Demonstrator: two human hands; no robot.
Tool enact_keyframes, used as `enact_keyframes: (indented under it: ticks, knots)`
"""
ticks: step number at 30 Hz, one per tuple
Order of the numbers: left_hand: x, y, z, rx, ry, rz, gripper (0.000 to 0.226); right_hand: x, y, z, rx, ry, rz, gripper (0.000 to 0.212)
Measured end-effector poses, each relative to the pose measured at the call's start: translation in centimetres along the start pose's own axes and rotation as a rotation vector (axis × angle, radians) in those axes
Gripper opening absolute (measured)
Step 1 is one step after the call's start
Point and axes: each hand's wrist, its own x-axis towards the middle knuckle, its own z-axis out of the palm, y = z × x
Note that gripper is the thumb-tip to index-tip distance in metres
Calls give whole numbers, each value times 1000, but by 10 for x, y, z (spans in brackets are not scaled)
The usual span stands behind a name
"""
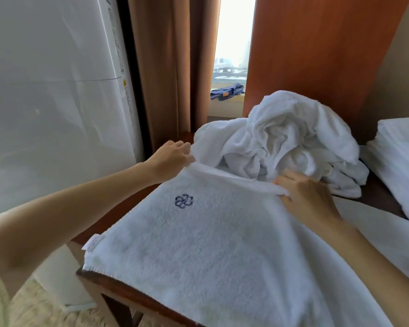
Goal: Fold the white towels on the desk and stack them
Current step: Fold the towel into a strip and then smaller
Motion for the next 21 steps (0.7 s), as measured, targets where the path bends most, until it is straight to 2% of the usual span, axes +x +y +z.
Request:
enact_keyframes:
  ticks: [2,4,6,8,13,17,21]
  knots:
    - [-25,2,9,-96,0,91,69,-17,-16,-5,1,-40,-106,41]
    - [-53,7,17,-191,-100,194,90,-32,-31,-6,-8,-123,-214,51]
    - [-77,13,24,-219,-229,253,98,-43,-39,-3,-33,-187,-306,55]
    - [-92,17,28,-220,-317,228,102,-50,-43,0,-40,-205,-340,56]
    - [-101,13,17,-230,-224,113,101,-48,-45,-2,95,-117,-331,53]
    - [-109,14,12,-360,-540,29,95,-52,-45,7,71,-415,-248,40]
    - [-80,33,-19,-537,-740,-161,72,-53,-36,-5,286,-473,-111,39]
